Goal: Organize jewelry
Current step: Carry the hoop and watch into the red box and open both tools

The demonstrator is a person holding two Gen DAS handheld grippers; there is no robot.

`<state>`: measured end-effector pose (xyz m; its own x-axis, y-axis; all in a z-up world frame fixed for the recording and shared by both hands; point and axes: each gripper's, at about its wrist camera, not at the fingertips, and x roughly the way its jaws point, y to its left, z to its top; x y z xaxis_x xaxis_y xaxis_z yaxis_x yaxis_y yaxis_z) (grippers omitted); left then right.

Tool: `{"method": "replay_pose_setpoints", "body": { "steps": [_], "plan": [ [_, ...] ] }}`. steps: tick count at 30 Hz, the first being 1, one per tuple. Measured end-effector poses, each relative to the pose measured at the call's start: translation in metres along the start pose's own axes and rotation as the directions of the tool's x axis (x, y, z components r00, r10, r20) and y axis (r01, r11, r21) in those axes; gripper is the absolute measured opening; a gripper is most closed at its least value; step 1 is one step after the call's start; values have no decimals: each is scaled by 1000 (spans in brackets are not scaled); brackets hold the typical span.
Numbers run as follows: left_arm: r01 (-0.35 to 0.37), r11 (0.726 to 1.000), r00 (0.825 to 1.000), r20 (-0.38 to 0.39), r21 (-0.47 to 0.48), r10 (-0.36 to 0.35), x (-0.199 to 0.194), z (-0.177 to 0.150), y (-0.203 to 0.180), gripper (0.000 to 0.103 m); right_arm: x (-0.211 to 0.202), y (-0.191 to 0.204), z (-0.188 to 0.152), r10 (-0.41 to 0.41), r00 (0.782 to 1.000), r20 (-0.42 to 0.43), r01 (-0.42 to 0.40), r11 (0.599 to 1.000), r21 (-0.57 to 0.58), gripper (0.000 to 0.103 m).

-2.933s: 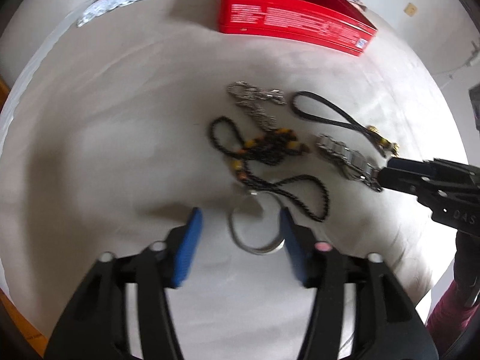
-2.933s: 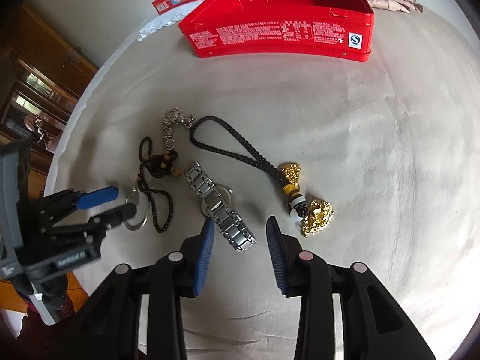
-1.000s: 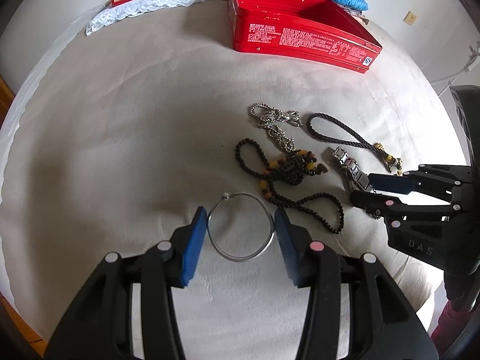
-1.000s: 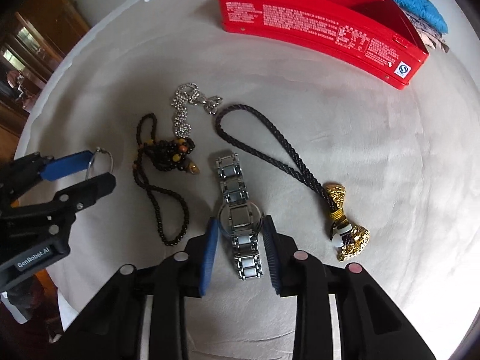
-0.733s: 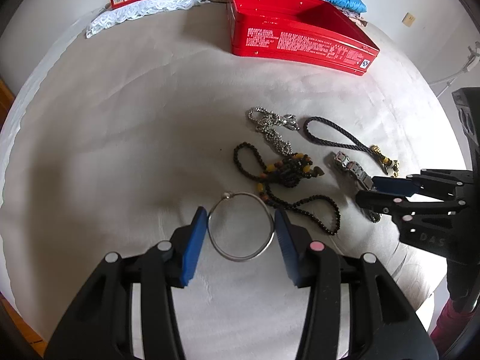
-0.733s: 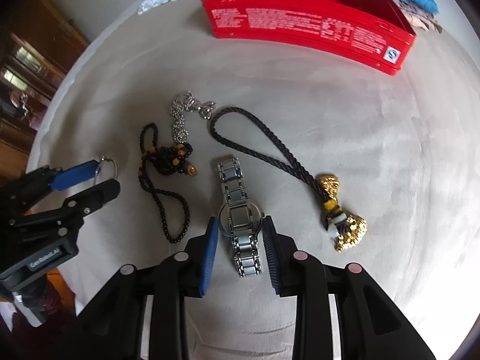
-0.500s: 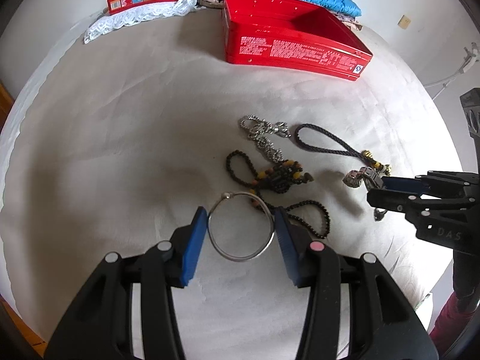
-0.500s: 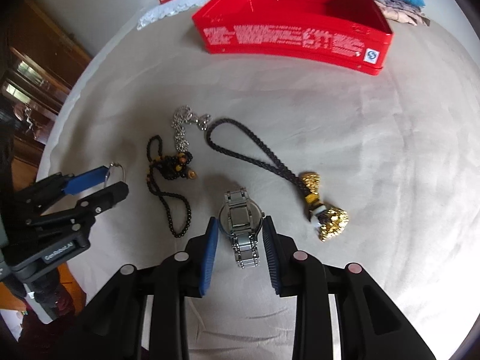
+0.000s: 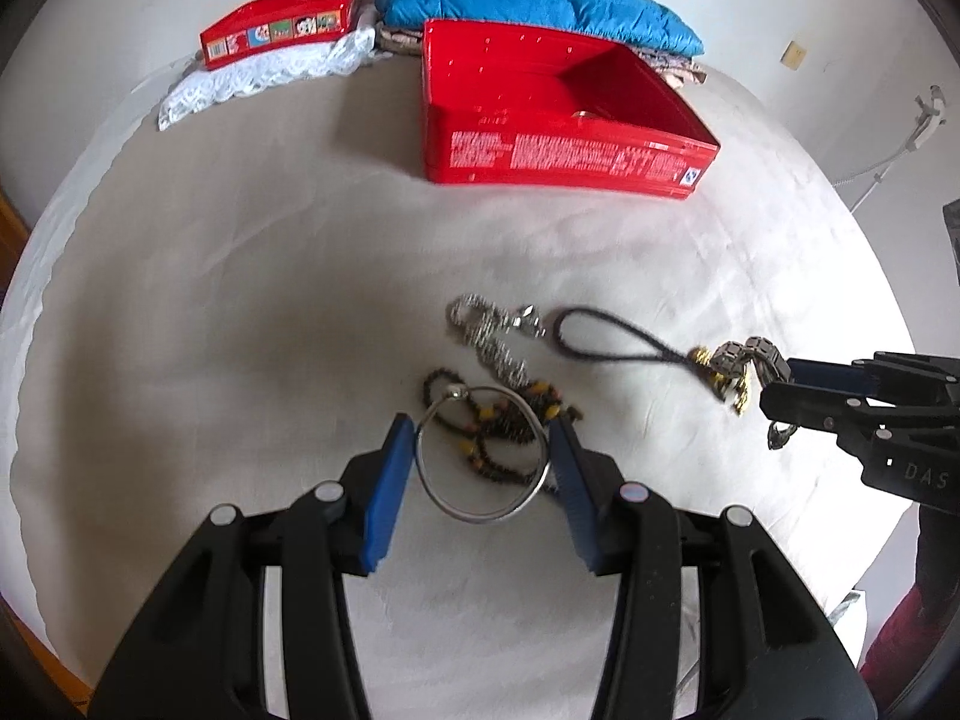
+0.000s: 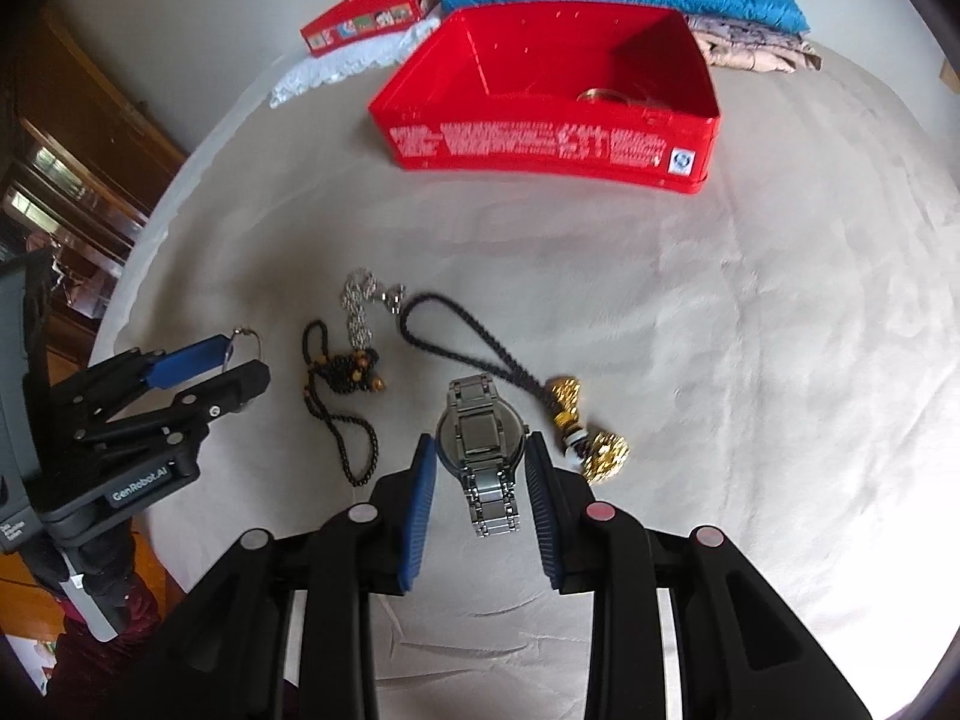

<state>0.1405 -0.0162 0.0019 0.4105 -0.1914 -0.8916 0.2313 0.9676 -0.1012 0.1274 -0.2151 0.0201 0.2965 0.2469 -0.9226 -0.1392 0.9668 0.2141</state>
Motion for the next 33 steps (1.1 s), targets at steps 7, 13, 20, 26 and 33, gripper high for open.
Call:
{"method": "replay_pose_setpoints", "body": {
  "steps": [7,13,20,26,33],
  "plan": [
    [7,1000,1000,23,11,-7,-6,22,-9,45,-23,-17,16,5,999,52,-7,1000,30,30],
    [16,1000,999,40,5,-17,-5,51,-14,45,-36,-25,38,3,995,103,-8,999,46,30],
    [36,999,995,94,15,-37,0,108,-25,45,-42,-36,89,22,985,172,-35,997,74,30],
    [53,999,993,102,-3,-53,35,168,-32,45,-21,-46,149,4,975,224,-27,995,99,30],
    [41,998,995,96,-53,-35,89,225,-26,45,38,-72,209,-63,972,226,32,990,135,30]
  ]
}}
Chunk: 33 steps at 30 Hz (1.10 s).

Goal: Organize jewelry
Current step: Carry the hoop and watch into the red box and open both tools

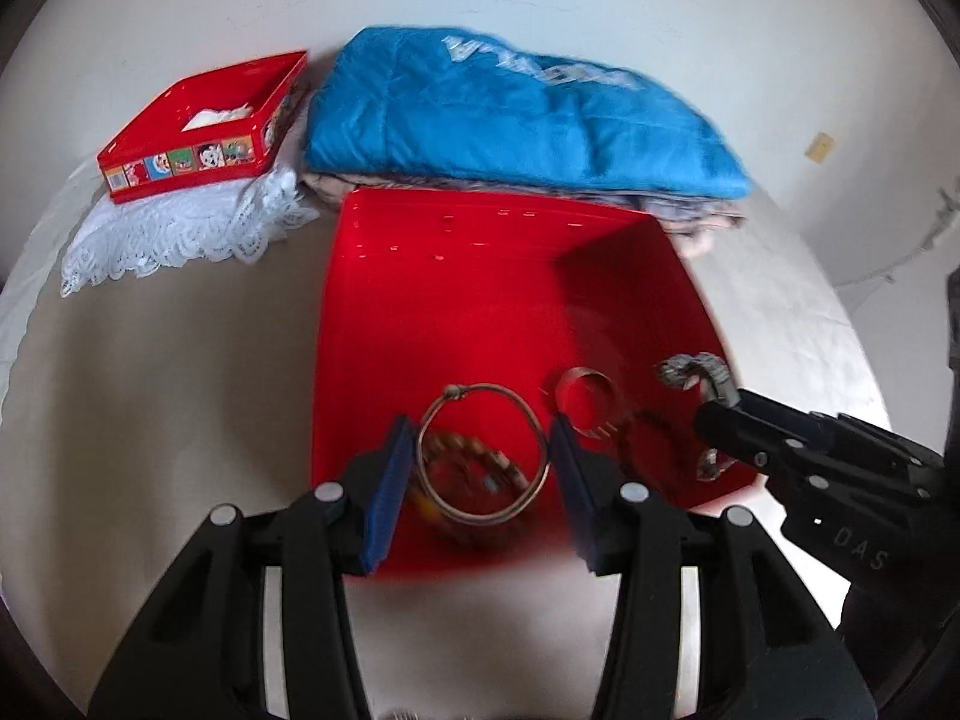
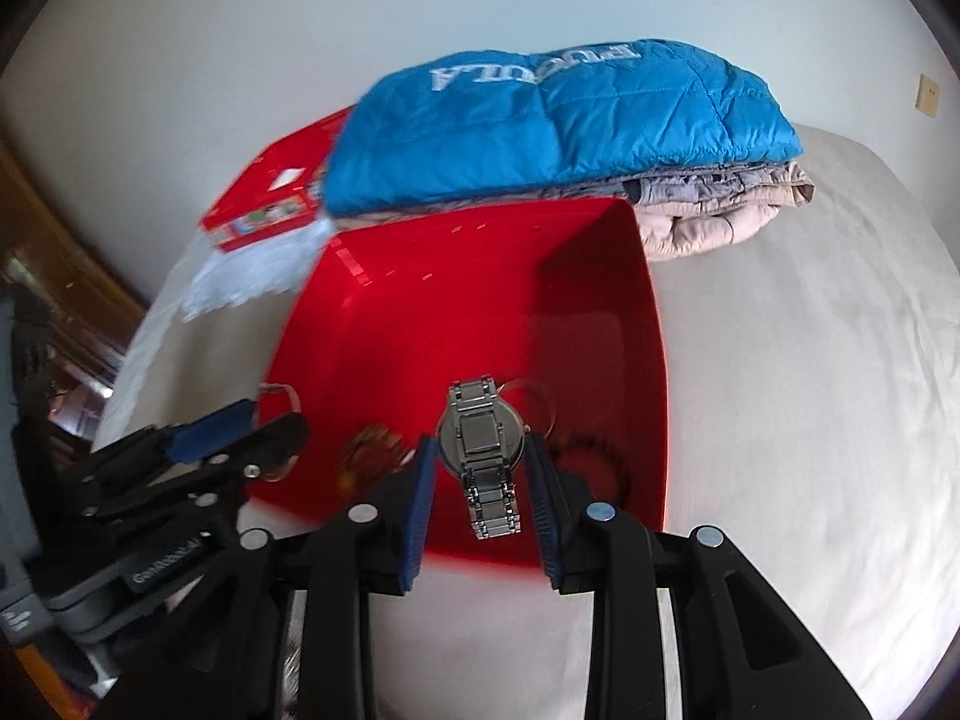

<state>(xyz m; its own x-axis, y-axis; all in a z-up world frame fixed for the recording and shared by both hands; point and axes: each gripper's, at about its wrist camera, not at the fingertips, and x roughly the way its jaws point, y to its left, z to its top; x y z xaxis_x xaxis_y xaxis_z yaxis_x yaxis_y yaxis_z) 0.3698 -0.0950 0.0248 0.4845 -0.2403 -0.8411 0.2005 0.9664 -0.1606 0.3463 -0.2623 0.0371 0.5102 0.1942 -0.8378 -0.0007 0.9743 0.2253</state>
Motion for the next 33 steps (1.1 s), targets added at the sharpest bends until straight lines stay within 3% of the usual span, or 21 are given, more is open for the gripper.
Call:
{"method": "replay_pose_setpoints", "body": {
  "steps": [11,14,16,25,29,33],
  "plan": [
    [-26,1000,997,-71,-5,26,61,21,12,46,57,-8,15,-52,998,-43,50,998,-41,31],
    [-30,1000,997,-73,3,30,65,20,11,57,56,-3,13,-70,997,-25,69,995,-70,35],
    [-26,1000,997,-74,6,27,65,19,11,58,51,0,13,-80,997,-7,79,994,-78,39],
    [-7,1000,1000,18,19,6,7,8,12,58,6,2,4,-13,999,49,16,997,-72,39],
    [-13,999,997,72,41,10,-35,-16,15,64,-24,2,-15,39,997,66,-34,996,-80,39],
    [-21,999,998,63,41,18,-60,-48,26,65,-46,1,-41,73,995,71,-66,993,-100,39]
  ]
}}
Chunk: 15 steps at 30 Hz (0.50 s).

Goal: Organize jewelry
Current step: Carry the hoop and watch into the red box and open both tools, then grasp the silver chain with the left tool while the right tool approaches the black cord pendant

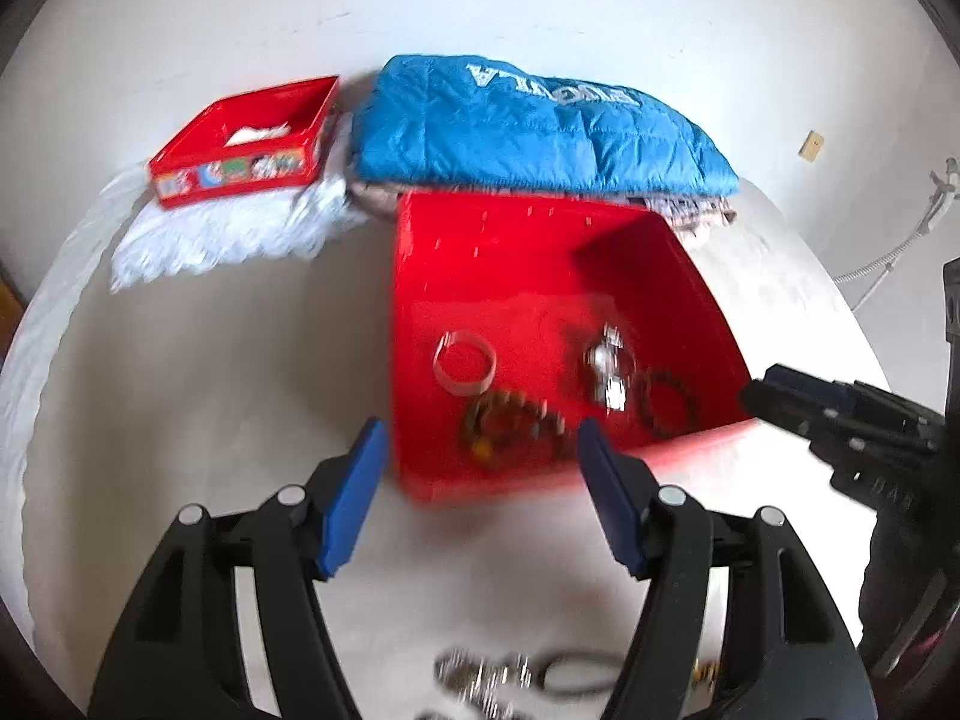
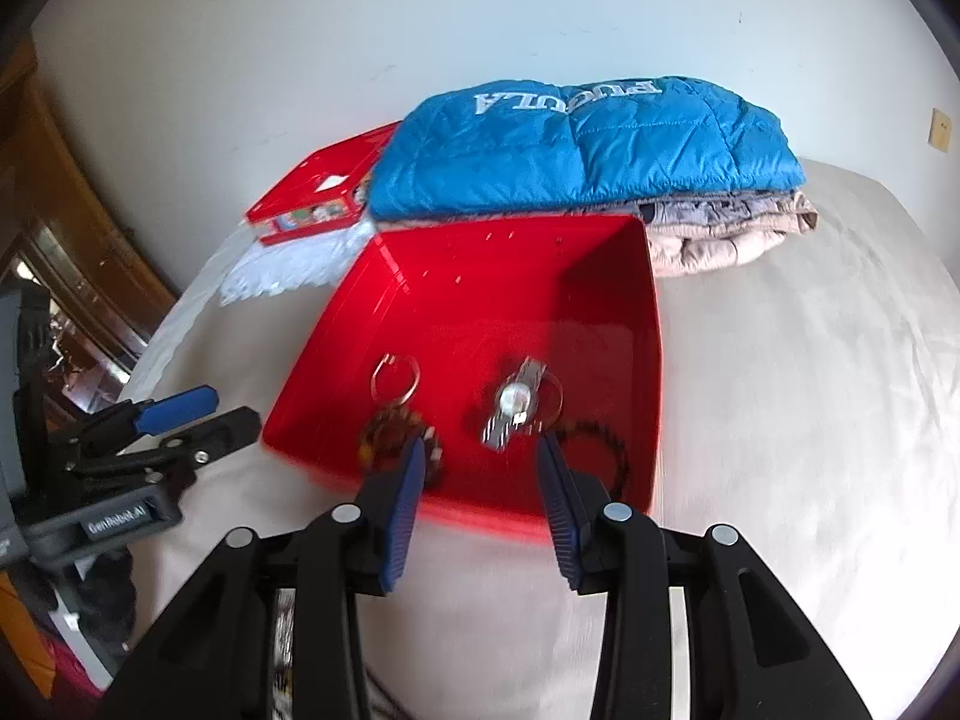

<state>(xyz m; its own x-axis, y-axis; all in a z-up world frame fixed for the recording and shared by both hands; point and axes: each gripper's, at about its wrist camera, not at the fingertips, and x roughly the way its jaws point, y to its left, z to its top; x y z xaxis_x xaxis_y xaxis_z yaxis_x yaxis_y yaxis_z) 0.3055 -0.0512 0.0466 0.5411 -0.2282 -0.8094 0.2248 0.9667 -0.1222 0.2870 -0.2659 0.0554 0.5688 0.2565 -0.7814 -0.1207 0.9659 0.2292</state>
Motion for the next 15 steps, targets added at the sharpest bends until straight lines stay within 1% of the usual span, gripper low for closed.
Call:
{"method": "replay_pose_setpoints", "body": {
  "steps": [2,4,5,7,10,12,15],
  "plan": [
    [-25,1000,999,-41,-7,25,-6,-21,7,65,-9,2,-15,9,1000,-6,-9,1000,-8,39],
    [-27,1000,997,-74,-17,25,-7,-39,13,65,-14,2,-34,22,999,-29,-22,1000,-6,39],
    [-25,999,994,-103,-21,22,-6,-50,17,65,-17,2,-41,29,999,-36,-29,1000,-4,39],
    [-40,999,986,-163,-31,35,0,-71,24,65,-20,2,-59,48,997,-67,-48,999,-2,39],
    [-24,998,974,-228,-66,8,10,-95,31,66,-16,2,-83,53,990,-134,-51,998,21,39],
    [-8,996,970,-244,-90,-14,14,-105,32,68,-9,4,-93,57,982,-179,-50,998,45,39],
    [0,994,968,-248,-106,-26,19,-115,29,70,-2,12,-102,91,978,-190,-82,995,52,39]
  ]
}}
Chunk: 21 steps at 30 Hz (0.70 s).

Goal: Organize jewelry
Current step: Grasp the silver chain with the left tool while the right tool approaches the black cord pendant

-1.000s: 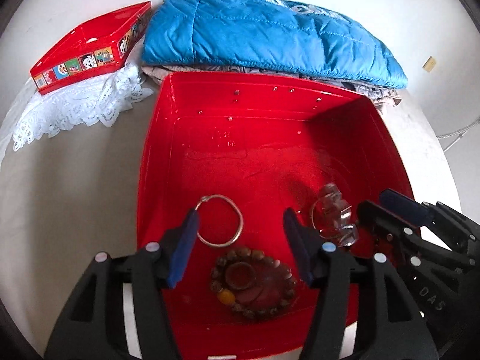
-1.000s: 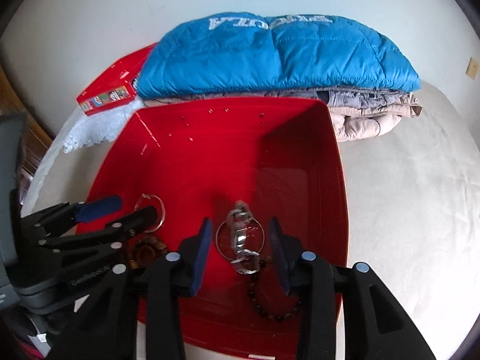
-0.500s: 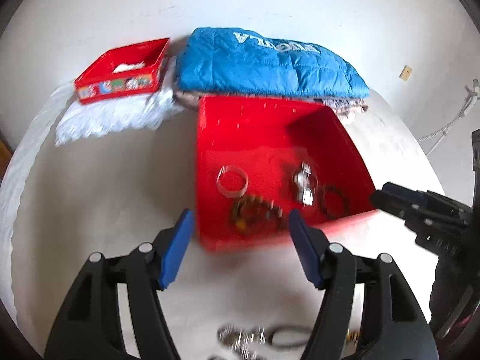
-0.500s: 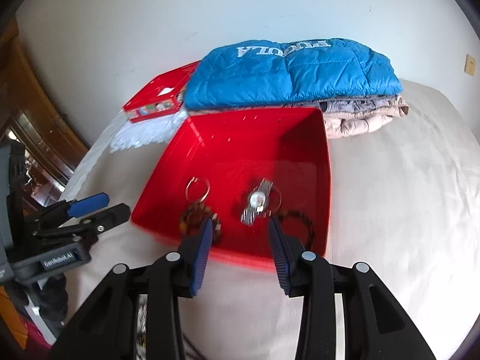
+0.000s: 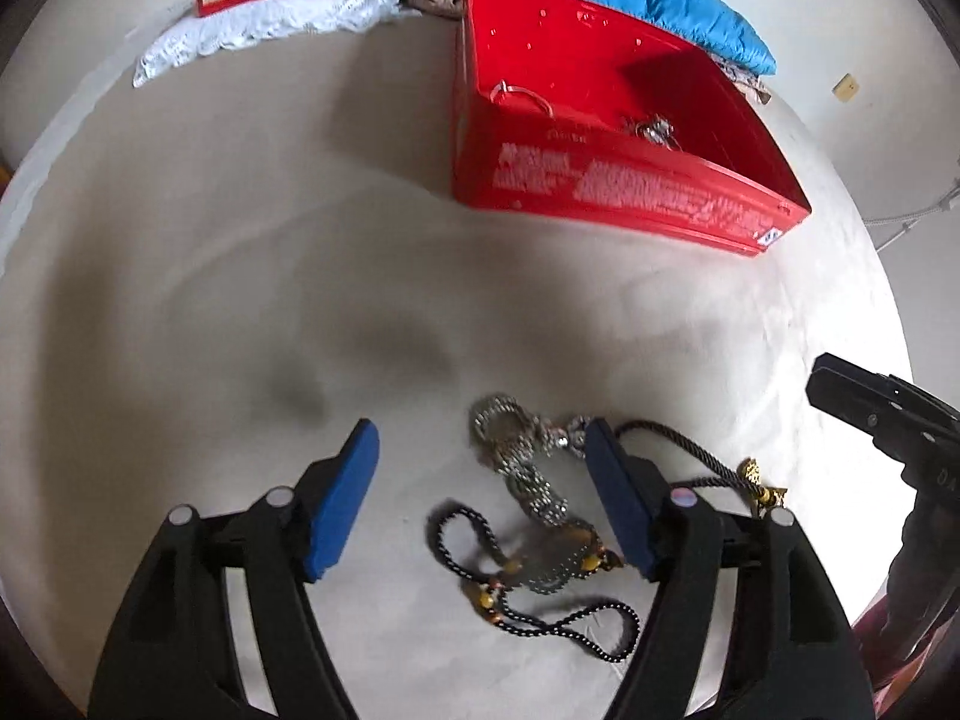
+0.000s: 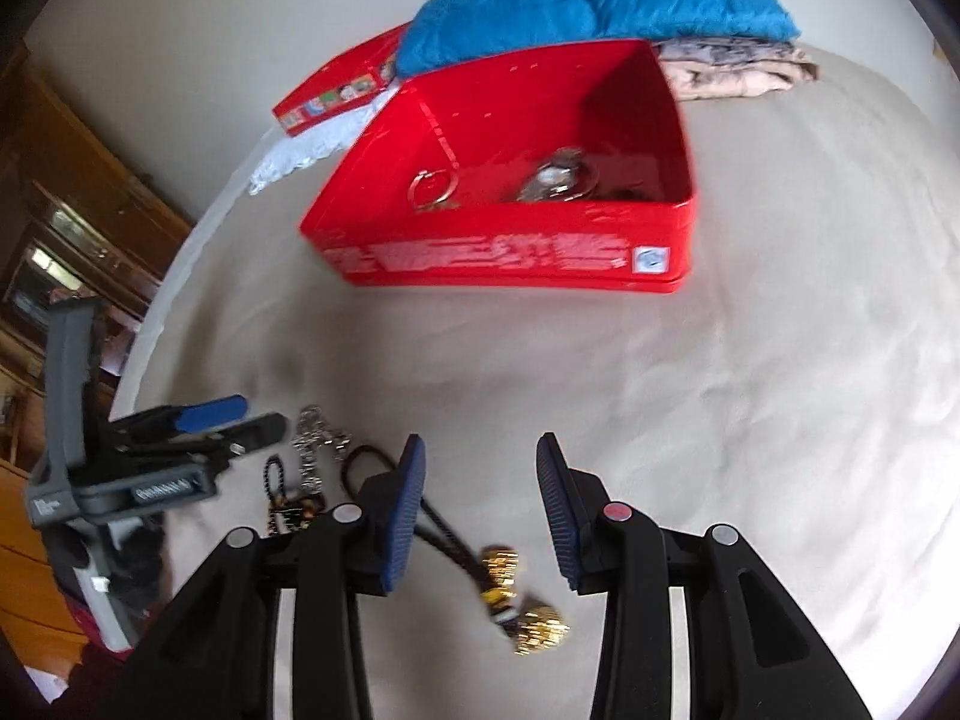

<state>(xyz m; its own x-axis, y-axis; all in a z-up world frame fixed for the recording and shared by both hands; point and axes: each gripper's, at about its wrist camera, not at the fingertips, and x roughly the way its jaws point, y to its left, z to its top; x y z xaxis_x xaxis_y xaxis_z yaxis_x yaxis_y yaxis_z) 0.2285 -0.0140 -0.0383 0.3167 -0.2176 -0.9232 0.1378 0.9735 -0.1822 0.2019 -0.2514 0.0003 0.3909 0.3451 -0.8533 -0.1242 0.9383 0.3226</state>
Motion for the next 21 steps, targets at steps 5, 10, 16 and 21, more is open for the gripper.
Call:
{"method": "replay_pose_setpoints", "body": {
  "steps": [5,10,16,21],
  "plan": [
    [29,999,1000,6,-20,-29,9,-4,0,71,13,4,-3,27,1000,3,-27,1000,-9,39],
    [-23,1000,1000,21,7,23,20,-6,-5,72,26,-2,-6,20,1000,-22,-20,1000,-6,39],
    [-70,995,997,33,71,68,22,-12,-16,57,21,-1,-9,25,1000,-2,-25,1000,-19,39],
    [-55,994,998,38,100,51,19,-15,-18,30,22,-3,-11,28,1000,-3,-28,1000,-11,39]
  ]
}}
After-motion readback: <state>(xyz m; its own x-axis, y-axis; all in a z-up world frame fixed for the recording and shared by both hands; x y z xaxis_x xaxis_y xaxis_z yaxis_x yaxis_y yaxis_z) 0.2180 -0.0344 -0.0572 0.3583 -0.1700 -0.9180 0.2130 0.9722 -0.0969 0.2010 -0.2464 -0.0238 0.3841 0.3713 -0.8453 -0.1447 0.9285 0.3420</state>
